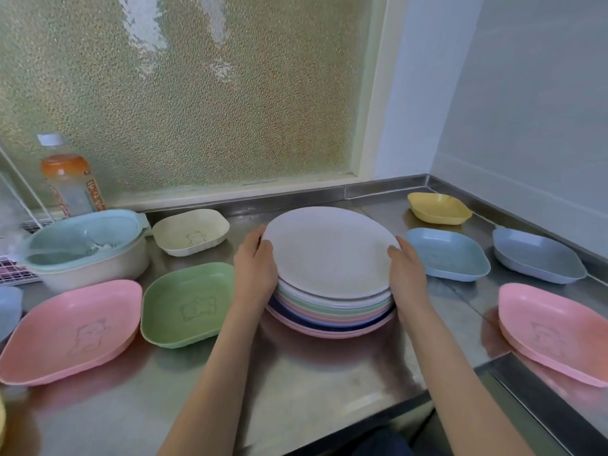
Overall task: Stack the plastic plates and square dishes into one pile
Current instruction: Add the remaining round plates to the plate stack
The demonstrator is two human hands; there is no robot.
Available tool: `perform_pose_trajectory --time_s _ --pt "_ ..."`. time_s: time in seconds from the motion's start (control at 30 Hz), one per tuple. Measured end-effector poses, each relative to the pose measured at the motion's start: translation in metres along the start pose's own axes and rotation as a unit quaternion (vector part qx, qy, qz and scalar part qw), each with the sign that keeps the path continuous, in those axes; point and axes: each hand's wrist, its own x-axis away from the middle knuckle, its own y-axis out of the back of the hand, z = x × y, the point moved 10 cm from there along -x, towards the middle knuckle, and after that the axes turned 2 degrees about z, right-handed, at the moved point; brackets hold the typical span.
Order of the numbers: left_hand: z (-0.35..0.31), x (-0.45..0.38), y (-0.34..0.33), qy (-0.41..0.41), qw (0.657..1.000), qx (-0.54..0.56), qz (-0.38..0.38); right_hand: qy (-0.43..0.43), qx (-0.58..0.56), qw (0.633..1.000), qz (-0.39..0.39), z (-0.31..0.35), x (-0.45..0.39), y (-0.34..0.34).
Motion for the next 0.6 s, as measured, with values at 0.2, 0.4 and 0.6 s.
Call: perform_pose_trajectory --time_s 0.2,0.4,0.6 --pt "0.007 0.006 -0.003 -0.001 1.0 0.022 0.0 0.017 -0.043 0.999 -0.007 0.005 -0.001 0.003" --pt "0.01 0.009 -0.005 0.007 0.998 0.069 -0.007 0.028 -0.026 0.999 -0.002 0.009 0.0 0.003" --pt "0.013 0.009 -0.003 0.014 0.997 0.068 -0.022 0.035 -0.011 0.999 0.006 0.009 -0.002 0.003"
